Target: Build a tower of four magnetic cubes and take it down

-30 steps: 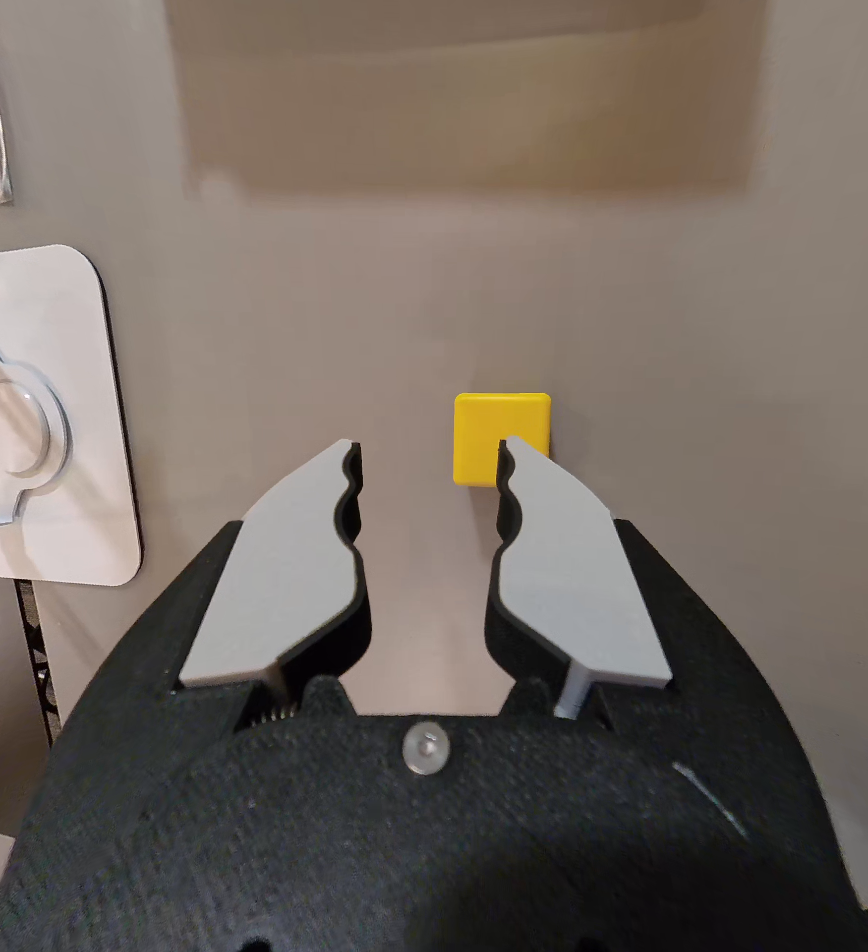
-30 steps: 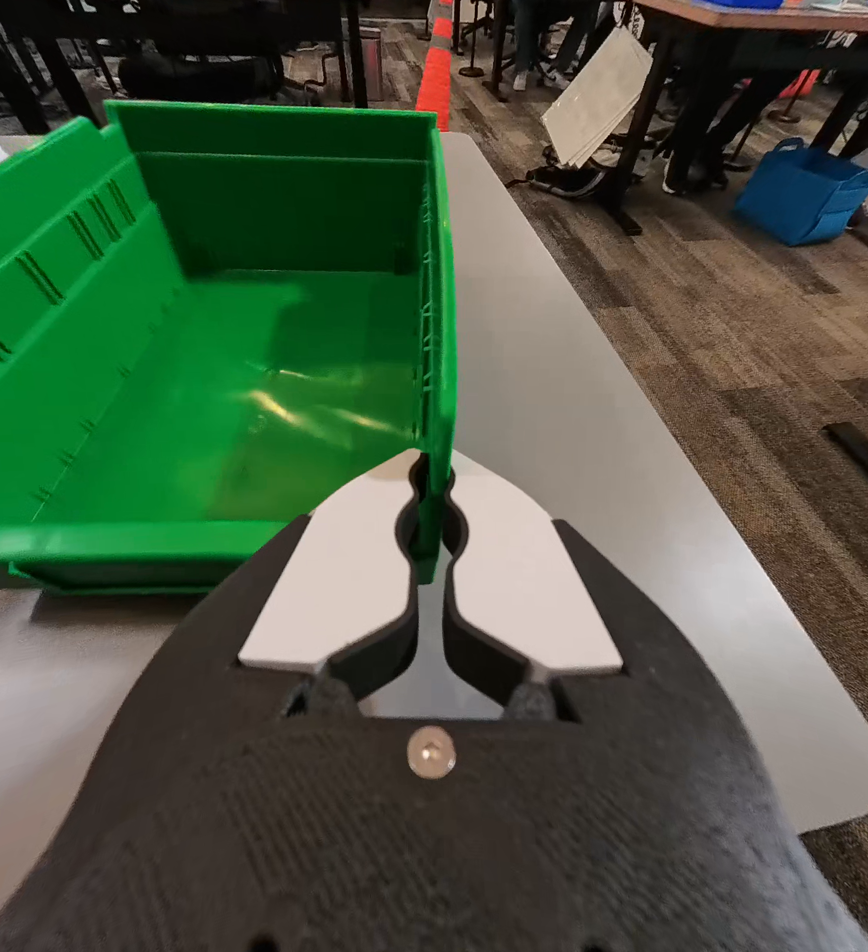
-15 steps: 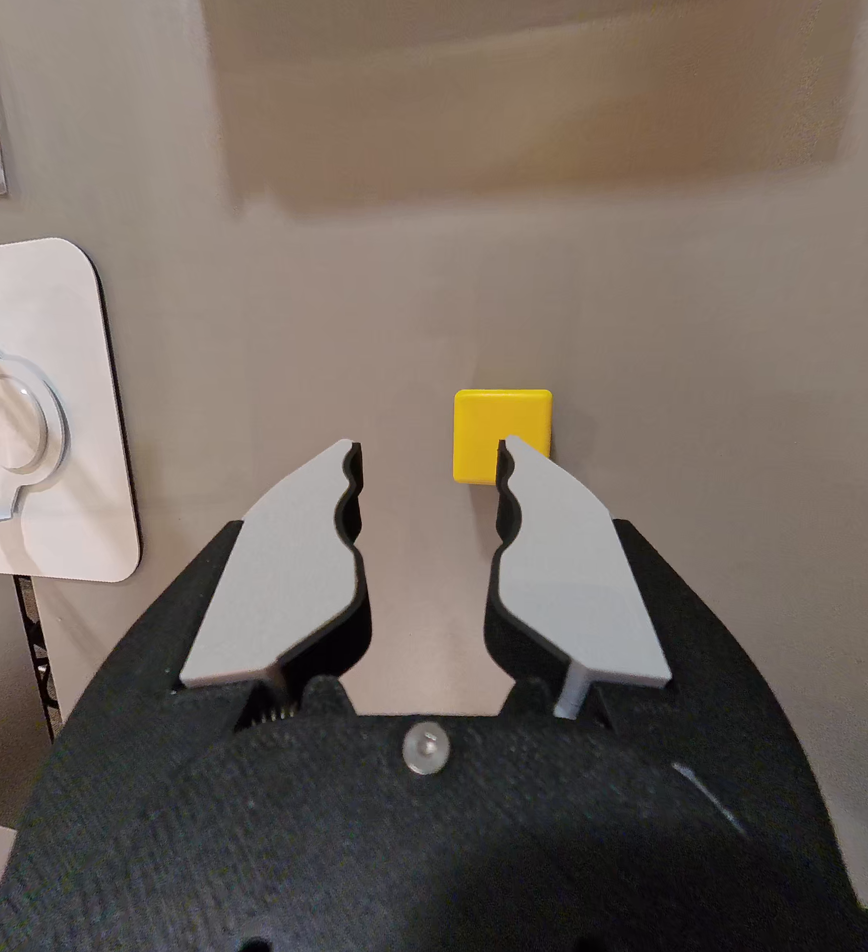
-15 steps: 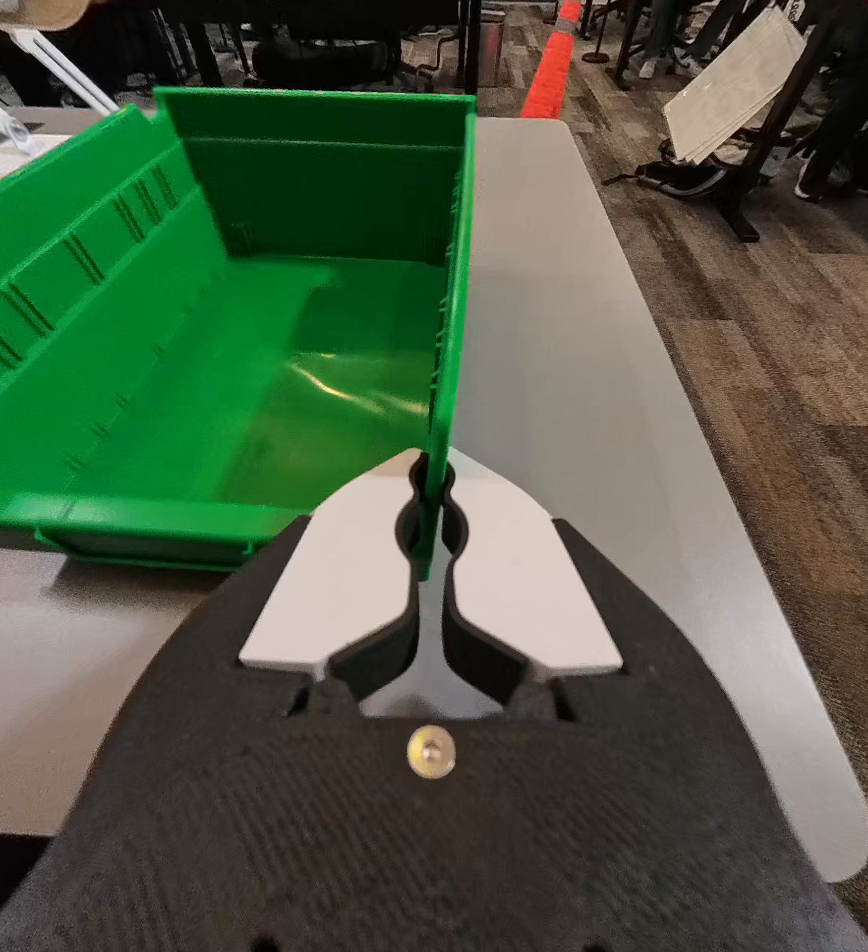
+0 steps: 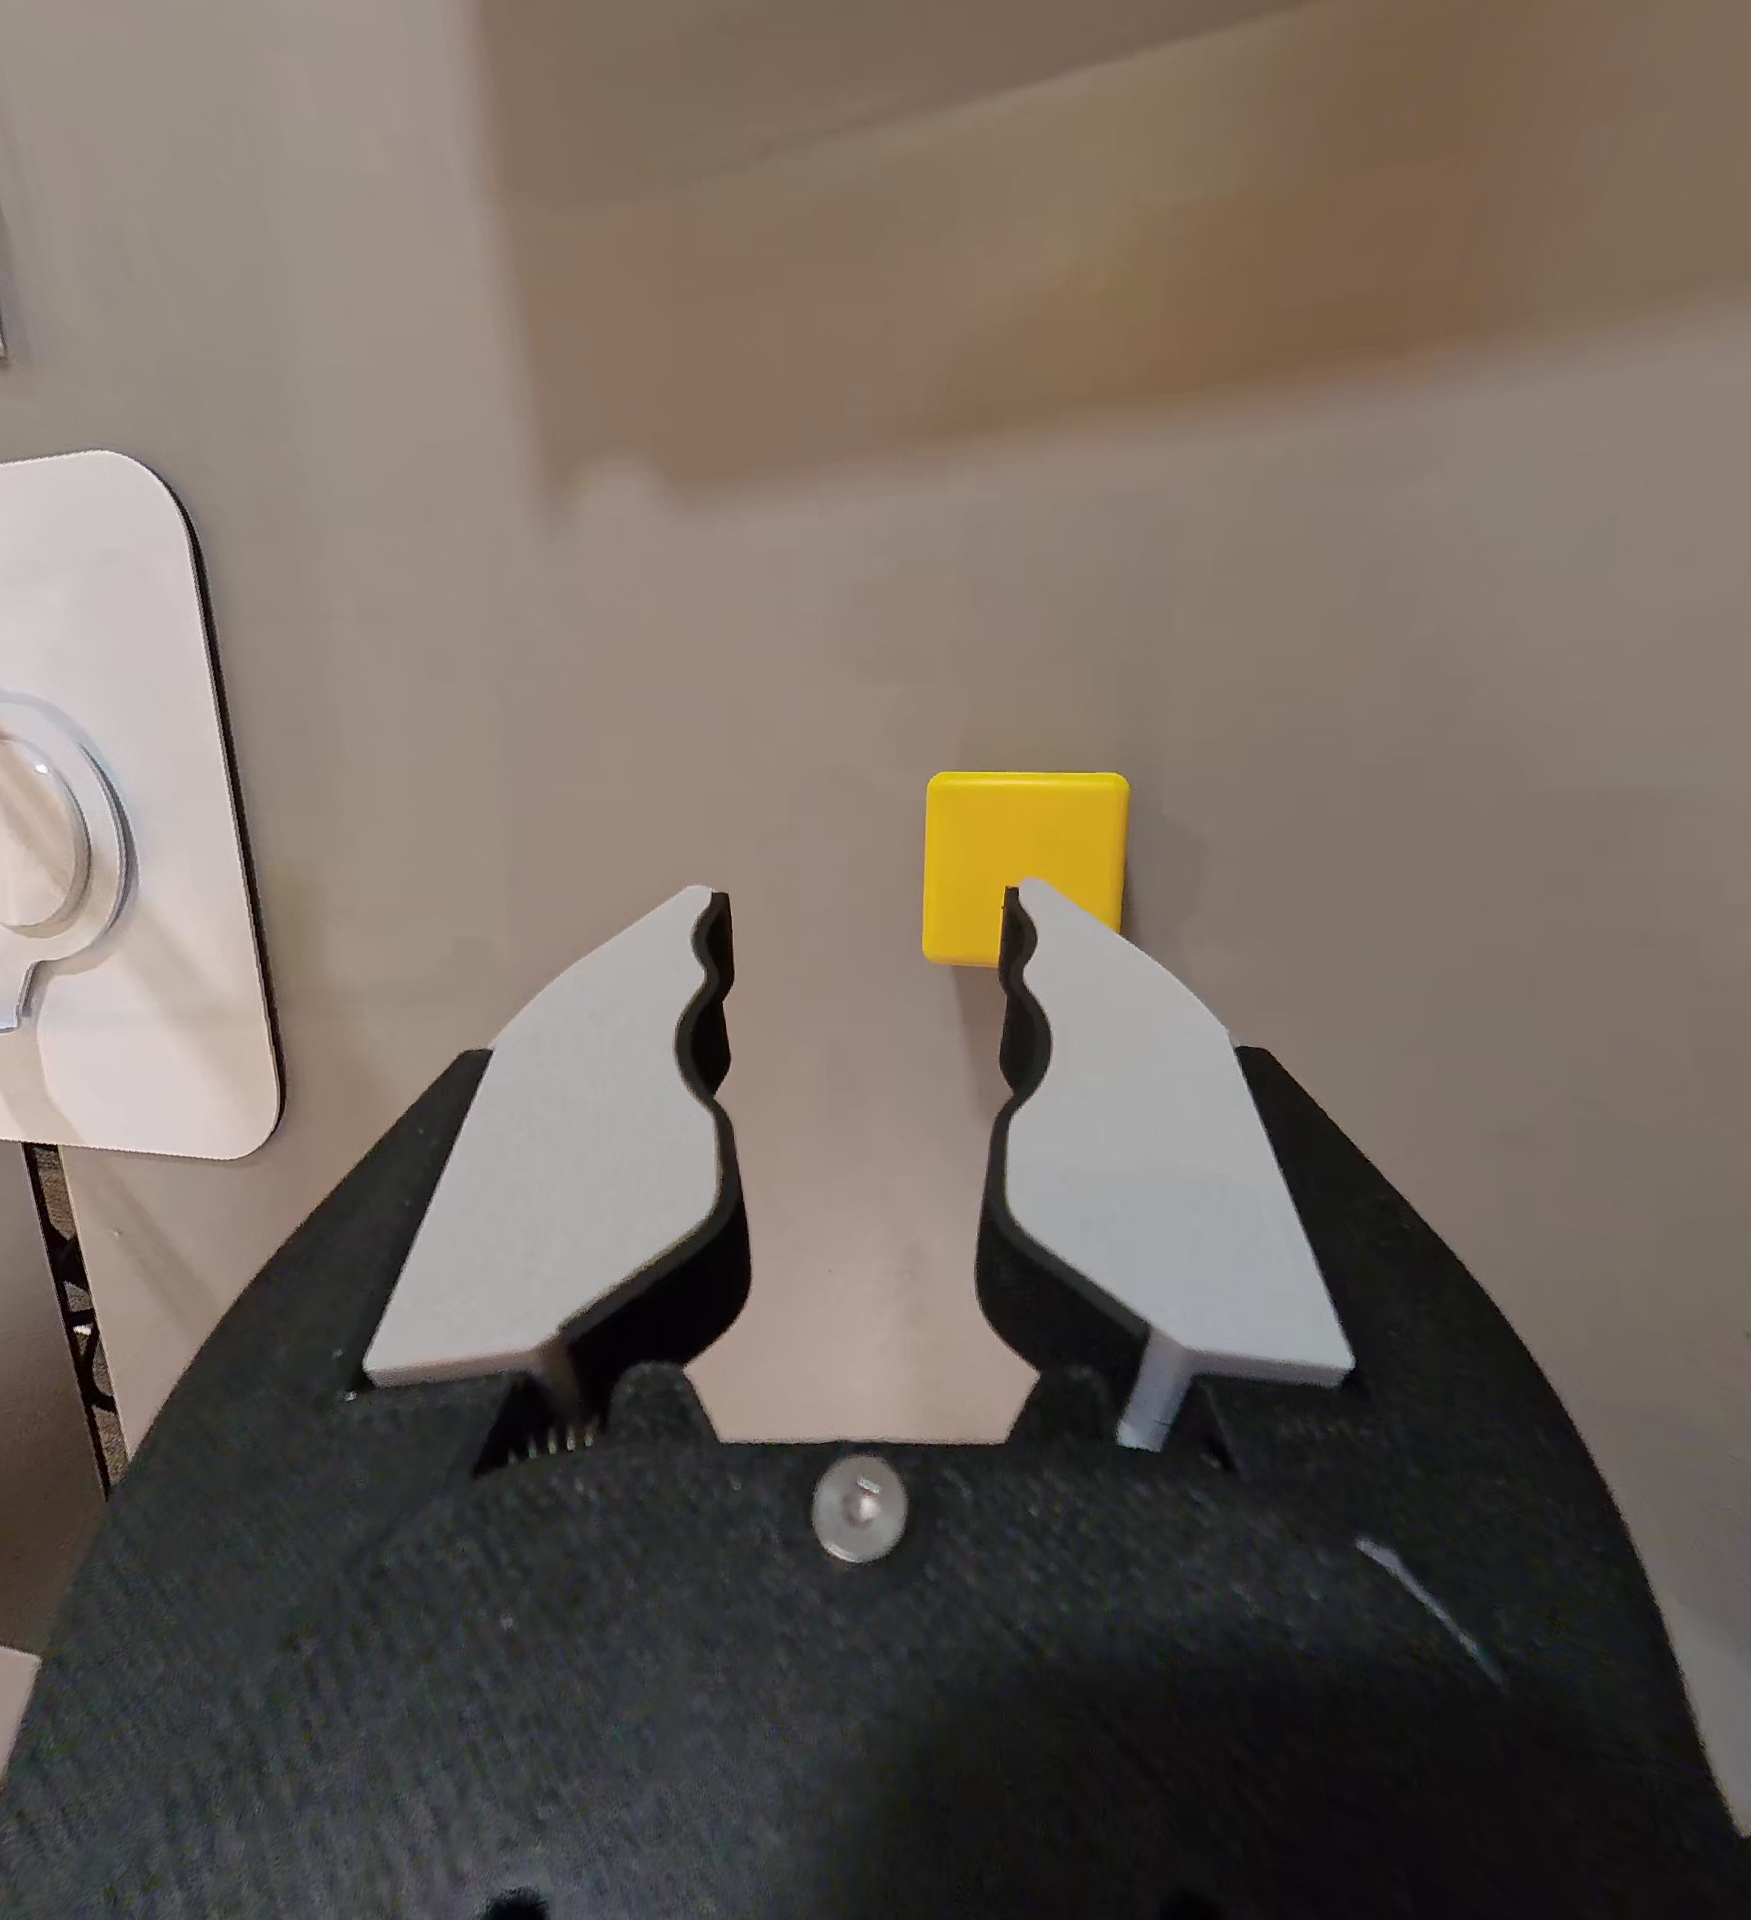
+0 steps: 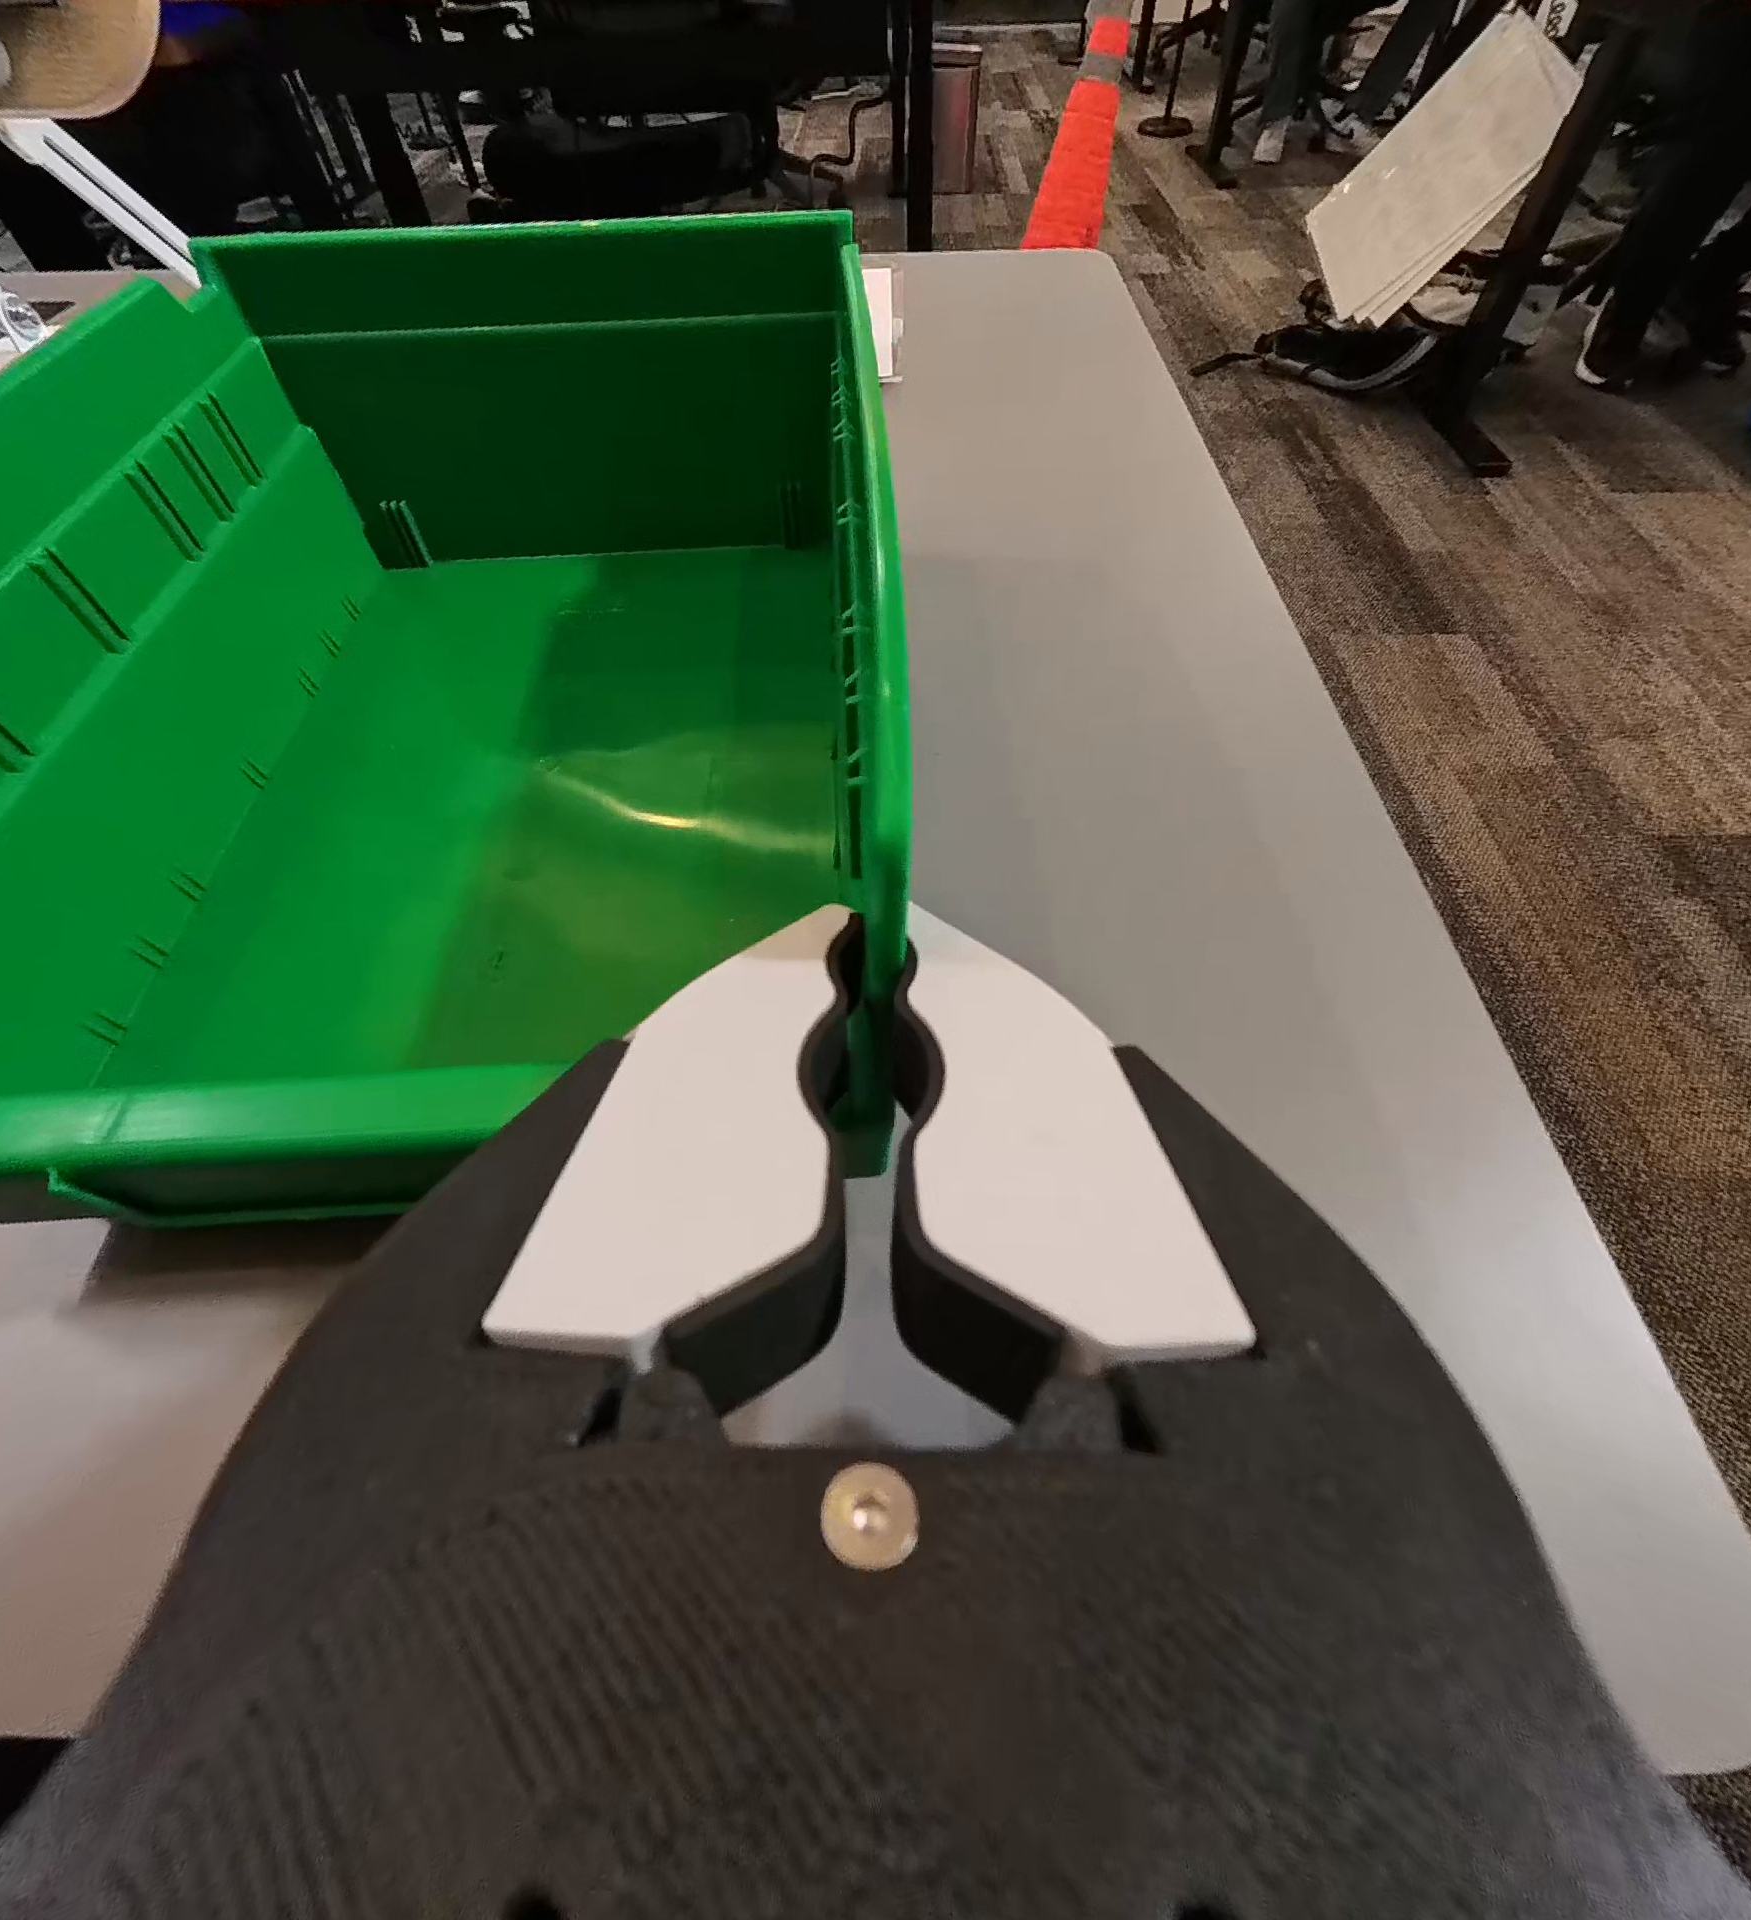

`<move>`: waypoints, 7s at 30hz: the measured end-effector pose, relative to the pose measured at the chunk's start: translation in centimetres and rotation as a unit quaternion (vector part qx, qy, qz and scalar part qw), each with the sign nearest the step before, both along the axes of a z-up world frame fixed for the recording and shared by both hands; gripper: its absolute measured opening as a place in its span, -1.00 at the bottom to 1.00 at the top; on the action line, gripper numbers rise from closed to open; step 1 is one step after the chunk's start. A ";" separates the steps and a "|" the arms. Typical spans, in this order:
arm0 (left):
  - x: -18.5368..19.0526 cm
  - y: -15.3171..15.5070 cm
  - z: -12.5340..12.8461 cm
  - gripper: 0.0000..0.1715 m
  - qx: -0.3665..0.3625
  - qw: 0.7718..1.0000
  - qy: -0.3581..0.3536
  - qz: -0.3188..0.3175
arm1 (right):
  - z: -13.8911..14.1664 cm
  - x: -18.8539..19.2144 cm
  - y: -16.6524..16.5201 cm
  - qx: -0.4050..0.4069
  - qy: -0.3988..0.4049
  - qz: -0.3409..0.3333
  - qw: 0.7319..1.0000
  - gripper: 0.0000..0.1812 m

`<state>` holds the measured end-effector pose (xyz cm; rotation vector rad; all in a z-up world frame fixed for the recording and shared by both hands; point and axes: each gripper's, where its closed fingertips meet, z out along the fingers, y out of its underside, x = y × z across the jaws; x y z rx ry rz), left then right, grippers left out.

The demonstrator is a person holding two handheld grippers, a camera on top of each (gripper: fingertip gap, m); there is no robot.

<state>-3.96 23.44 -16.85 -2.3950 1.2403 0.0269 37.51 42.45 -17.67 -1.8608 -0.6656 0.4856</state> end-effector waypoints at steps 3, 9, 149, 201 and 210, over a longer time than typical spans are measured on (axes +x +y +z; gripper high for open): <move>-0.1 0.0 -0.1 -0.41 -0.001 1.000 0.002 0.001 | 0.0 0.0 -0.1 0.004 -0.008 -0.004 1.000 -0.97; -0.2 0.0 -0.2 -0.41 -0.002 1.000 0.002 0.003 | -0.1 0.0 0.0 0.004 -0.007 -0.012 1.000 -0.96; -30.5 -21.5 7.2 -0.50 0.195 0.763 -0.077 0.611 | 6.0 -34.0 -27.2 -0.134 0.184 0.457 0.860 -0.50; -31.5 -30.6 -1.4 -1.00 0.010 0.842 -0.015 0.539 | 11.2 -57.7 -41.7 0.080 -0.010 0.700 0.710 -0.32; -32.2 -31.1 -2.4 -0.99 -0.028 0.818 -0.010 0.575 | 5.0 -70.8 -43.9 0.217 -0.268 0.743 0.574 -0.45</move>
